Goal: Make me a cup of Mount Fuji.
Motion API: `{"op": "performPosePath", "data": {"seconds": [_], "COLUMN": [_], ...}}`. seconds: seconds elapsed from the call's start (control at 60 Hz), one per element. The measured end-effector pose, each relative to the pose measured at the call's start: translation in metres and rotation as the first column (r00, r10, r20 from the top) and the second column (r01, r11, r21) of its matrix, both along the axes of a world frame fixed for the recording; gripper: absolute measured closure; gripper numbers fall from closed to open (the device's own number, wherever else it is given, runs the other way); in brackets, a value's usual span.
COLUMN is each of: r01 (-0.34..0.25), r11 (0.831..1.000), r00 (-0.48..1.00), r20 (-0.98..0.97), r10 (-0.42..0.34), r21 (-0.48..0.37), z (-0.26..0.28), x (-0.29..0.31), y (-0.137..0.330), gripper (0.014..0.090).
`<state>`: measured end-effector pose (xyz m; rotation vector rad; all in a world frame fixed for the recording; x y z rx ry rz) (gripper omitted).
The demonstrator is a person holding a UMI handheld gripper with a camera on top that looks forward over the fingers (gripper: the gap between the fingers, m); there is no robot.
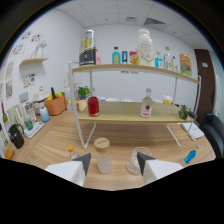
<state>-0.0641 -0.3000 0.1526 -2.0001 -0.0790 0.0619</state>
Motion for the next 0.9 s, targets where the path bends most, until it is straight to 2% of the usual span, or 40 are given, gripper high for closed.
{"op": "performPosePath", "data": {"seconds": [0.183, 0.283, 0.483, 0.633, 0.75, 0.833, 0.9], "r01": [0.045, 0.073, 0.076, 0.057, 0.066, 0.077, 0.089], "r11": [0.998, 0.997, 0.99, 0.976, 0.962, 0.961, 0.966], "r00": [0.999, 0.997, 0.996, 0.997, 0.996, 0.996, 0.995], "r20": [0.015, 0.007, -0.055, -0.065, -0.074, -0.066, -0.058], "r10": [-0.044, -0.073, -0.07, -0.044, -0.047, -0.062, -0.077], "r21": [-0.039, -0.024, 0.115, 0.208, 0.266, 0.267, 0.244], "z": [-0.003, 0.02, 0.131, 0.21, 0.248, 0.257, 0.251], "x": [0.052, 0.08, 0.101, 0.097, 0.096, 0.093, 0.093], "y": [-0.016, -0.008, 0.042, 0.094, 0.136, 0.165, 0.185], "gripper": [0.0185, 0.0178, 0.0187, 0.019, 0.0193, 0.0239, 0.0331]}}
